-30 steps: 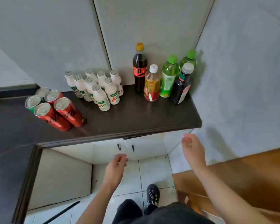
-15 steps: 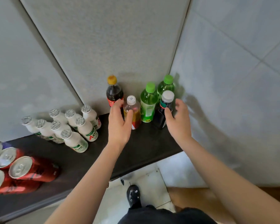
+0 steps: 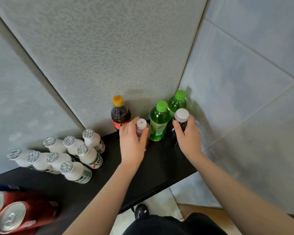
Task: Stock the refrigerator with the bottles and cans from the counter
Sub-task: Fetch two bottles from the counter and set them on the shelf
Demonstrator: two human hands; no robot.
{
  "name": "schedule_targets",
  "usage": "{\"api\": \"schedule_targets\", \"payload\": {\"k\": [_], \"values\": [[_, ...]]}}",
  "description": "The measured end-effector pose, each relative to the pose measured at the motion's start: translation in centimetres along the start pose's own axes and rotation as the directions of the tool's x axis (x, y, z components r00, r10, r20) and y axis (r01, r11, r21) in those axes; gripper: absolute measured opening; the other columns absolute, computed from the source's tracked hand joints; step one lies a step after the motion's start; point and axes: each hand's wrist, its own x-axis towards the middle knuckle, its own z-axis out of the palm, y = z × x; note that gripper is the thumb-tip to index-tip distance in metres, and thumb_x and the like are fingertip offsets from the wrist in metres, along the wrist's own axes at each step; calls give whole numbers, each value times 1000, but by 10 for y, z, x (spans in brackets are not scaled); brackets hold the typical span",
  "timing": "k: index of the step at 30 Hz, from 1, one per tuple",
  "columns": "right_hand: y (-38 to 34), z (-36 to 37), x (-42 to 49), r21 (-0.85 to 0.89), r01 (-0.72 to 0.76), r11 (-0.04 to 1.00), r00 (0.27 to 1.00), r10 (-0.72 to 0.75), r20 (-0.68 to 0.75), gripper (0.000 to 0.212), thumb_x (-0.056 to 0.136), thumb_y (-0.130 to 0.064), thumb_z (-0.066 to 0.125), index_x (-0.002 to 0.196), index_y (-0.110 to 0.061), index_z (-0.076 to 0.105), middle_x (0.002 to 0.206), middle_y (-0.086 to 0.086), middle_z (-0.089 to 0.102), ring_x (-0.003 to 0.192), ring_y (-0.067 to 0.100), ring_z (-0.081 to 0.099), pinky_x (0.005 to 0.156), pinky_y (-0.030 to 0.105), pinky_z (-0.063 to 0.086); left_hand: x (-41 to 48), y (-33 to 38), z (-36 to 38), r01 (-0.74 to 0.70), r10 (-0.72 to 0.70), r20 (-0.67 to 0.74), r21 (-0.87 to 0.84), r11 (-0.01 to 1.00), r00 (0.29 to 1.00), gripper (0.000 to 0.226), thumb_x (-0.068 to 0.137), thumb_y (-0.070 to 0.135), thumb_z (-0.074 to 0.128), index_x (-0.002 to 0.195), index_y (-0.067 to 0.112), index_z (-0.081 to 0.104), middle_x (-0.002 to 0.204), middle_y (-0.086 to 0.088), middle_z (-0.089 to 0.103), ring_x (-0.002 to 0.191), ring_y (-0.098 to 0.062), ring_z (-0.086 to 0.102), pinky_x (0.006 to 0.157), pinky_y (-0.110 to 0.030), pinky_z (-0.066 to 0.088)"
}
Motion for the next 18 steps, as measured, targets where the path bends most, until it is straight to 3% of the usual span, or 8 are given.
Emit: {"api": "schedule_targets", "payload": {"k": [3,5,8,10,12,15,18], "values": [[-1,2,-4,1,28,1000,999,-28,-31,38,93,-30,54,125,-10,48,117,2,59,103,11,52,83,23,38,-6,-6,-3,41,-41,-52,3,999,998,28,90,29,60,116,20,55,106,10,49,103,-3,37,83,-23,35],[-2,1,-8,0,51,999,997,-51,-55,36,93,-29,55,123,-9,49,112,-1,58,99,9,51,81,23,38,-8,-9,-5,14,-11,-72,30,999,997,26,90,30,58,113,18,56,104,8,50,97,-6,43,80,-24,38],[-5,1,-18,65,8,998,997,-3,-79,35,94,-27,54,124,-10,47,112,-3,54,102,9,50,85,24,38,-18,-8,-10,37,-41,-57,-68,997,998,22,92,31,55,113,27,52,105,11,55,96,-7,53,80,-23,43],[-9,-1,-27,107,11,994,997,-3,-75,32,94,-28,53,122,-14,47,111,-8,52,103,6,49,86,18,36,-31,-7,-16,123,-137,-80,-156,980,987,23,93,35,52,114,39,44,102,18,57,97,-1,55,80,-19,43],[-15,-4,-38,154,44,987,997,-33,-69,24,93,-32,52,115,-25,45,104,-14,53,98,-1,48,80,3,33,-45,-5,-25,180,-212,-135,-218,959,968,21,93,43,47,113,43,42,101,25,57,98,7,54,79,-12,41],[-27,-10,-52,245,92,965,995,-79,-64,25,89,-42,48,110,-29,41,98,-24,51,87,-12,48,76,-5,30,-62,-1,-40,219,-286,-213,-288,932,934,28,91,53,41,112,37,47,102,23,59,97,5,55,83,-17,45],[-38,-13,-66,327,153,932,987,-162,1,30,88,-45,44,113,-28,42,100,-25,52,96,-20,47,79,-3,32,-82,1,-57,250,-354,-250,-367,896,901,42,87,55,40,114,25,52,100,10,63,94,-2,59,81,-22,46]]}}
